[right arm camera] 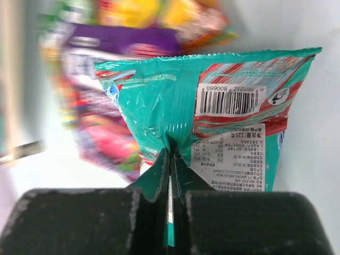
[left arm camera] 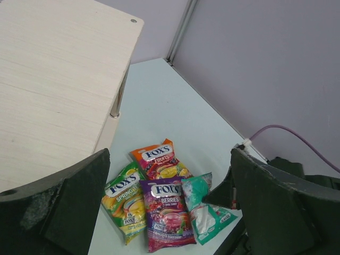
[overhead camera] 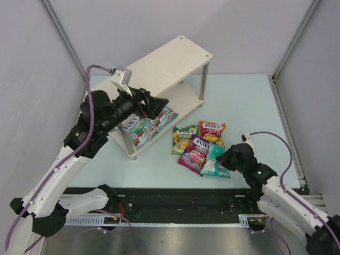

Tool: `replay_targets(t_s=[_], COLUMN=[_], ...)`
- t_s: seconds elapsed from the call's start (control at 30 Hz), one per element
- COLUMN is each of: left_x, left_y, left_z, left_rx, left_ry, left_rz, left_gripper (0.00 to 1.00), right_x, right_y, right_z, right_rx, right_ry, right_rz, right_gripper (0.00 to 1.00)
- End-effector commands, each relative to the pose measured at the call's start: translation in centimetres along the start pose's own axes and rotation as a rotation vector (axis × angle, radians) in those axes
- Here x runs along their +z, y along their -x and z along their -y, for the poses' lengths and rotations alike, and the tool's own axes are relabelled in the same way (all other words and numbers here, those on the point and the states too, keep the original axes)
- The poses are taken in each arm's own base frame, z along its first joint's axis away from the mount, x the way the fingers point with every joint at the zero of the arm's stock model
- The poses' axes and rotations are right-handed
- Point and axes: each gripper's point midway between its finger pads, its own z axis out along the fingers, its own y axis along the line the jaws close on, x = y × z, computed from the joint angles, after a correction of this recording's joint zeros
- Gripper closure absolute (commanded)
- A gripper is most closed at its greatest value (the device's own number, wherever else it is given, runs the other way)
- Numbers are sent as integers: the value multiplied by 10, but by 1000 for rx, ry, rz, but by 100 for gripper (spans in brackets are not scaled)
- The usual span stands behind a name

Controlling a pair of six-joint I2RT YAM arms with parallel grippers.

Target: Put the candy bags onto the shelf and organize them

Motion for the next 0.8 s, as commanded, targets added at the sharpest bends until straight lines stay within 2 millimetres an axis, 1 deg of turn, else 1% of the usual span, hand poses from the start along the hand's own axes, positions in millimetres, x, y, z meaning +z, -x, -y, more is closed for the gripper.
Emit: replay_targets(t_s=[0.0,0.03,0.07,0.1,0.13,0.17,0.2,0.23,0.27,0.3,0.33,0.37,0.43,0.47,0.53,0.57,0.6,0.63,0.67,0.7,0.77], left_x=[-3,-2,-1,-1,0,1,2,3,3,3,4,5,9,9,16,25,29,33,43,46,49], left_y=[8,8,6,6,5,4,4,2,2,3,-1,0,-9,-9,-21,-29,-38,-45,-60,-65,-75], left_z=[4,4,3,5,7,8,9,12,15,18,25,31,41,43,45,39,42,43,43,45,52], left_rx=[4,4,5,6,5,5,3,2,3,3,6,11,21,25,64,72,97,104,114,124,157], left_ry=[-17,-18,-19,-29,-41,-50,-60,-77,-94,-111,-157,-190,-260,-264,-259,-216,-219,-213,-200,-196,-185], left_rz=[33,31,29,32,27,26,28,22,19,22,2,2,-36,-51,-98,-147,-186,-227,-307,-332,-346], left_gripper=[0,0,0,0,0,0,0,0,0,0,0,0,0,0,0,0,0,0,0,0,0], right_x=[-41,-58,-65,-78,-89,-95,-109,-118,-118,-128,-134,-136,-139,-141,-144,-144,-152,-154,-154,-159,-159], right_y=[36,43,49,54,52,53,60,55,53,57,52,54,51,53,53,50,55,56,52,62,68], right_z=[-57,-71,-79,-96,-107,-115,-132,-141,-147,-159,-165,-173,-180,-186,-190,-191,-197,-199,-197,-200,-196], right_rx=[15,20,17,5,-12,-22,-37,-55,-64,-82,-96,-111,-131,-140,-178,-193,-216,-259,-268,-257,-222], right_ry=[300,397,446,542,619,668,762,830,859,930,973,1010,1043,1055,1067,1054,1056,1047,1020,1001,952], right_rz=[153,174,195,206,184,179,204,163,134,148,109,108,79,75,71,58,81,106,90,139,165], right_gripper=[100,100,100,100,100,100,100,100,100,100,100,100,100,100,100,100,100,100,100,100,100])
